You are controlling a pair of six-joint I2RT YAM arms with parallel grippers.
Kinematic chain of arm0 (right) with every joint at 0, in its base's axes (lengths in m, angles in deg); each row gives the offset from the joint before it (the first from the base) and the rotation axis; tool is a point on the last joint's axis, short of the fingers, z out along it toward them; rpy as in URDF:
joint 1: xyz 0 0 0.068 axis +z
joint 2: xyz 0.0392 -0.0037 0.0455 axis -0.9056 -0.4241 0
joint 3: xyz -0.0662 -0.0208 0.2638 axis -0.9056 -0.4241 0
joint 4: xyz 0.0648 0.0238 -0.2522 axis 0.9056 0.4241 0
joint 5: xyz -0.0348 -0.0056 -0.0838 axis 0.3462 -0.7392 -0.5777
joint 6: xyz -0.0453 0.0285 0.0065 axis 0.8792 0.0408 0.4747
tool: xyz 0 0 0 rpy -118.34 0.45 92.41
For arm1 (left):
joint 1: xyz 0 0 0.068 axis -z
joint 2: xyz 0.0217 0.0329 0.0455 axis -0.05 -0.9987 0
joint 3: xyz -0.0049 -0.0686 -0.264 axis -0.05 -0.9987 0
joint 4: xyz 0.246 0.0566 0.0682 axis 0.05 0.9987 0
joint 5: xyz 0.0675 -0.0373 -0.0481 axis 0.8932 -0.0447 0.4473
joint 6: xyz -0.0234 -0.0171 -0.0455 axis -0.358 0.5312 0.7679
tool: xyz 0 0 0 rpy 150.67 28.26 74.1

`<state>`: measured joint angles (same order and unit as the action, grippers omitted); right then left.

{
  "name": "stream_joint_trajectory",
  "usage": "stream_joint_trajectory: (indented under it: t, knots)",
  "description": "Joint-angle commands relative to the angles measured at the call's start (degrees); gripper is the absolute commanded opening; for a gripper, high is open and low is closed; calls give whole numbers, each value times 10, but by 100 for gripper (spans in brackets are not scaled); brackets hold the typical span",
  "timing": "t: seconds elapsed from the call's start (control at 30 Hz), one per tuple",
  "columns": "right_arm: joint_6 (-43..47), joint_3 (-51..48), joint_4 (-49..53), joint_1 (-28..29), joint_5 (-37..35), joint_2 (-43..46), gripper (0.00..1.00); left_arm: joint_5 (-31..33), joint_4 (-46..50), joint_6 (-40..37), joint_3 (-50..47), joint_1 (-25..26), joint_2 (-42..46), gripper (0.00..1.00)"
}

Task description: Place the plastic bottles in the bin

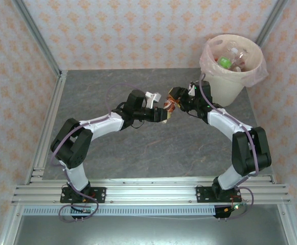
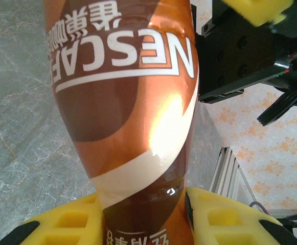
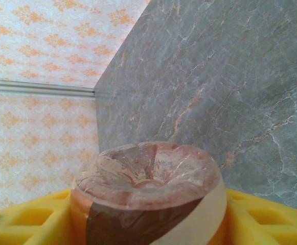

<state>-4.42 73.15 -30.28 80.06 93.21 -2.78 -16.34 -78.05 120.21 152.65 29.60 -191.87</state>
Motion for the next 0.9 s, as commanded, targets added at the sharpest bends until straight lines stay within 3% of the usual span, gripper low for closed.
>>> stream_joint_trajectory:
  t: [0.0, 0.07, 0.1, 0.17, 0.2, 0.33, 0.57, 0.67, 0.87]
  knots:
    - [7, -5, -29, 0, -11, 19, 57, -29, -13, -1, 21, 3, 5, 30]
    - [17, -7, -21, 0, -31, 28, 55, -28, -6, -3, 26, 3, 8, 32]
    - [22, -10, -21, 1, -42, 35, 54, -26, 0, -3, 31, 3, 7, 39]
    - [36, -13, -17, 0, -65, 49, 53, -24, 15, -3, 40, 3, 5, 73]
    - [47, -10, -12, 0, -79, 57, 52, -22, 24, -4, 47, 2, 4, 83]
    - [107, 30, 31, -9, -145, 91, 49, -31, 25, -1, 65, -1, 18, 99]
    - [233, 229, 208, -97, -232, 104, 47, 108, 33, -12, 30, -4, 93, 100]
    - [292, 326, 277, -125, -301, 99, 46, 149, 40, -7, 13, -5, 100, 100]
    - [365, 419, 315, -164, -382, 100, 47, 203, 23, 18, -23, -5, 98, 100]
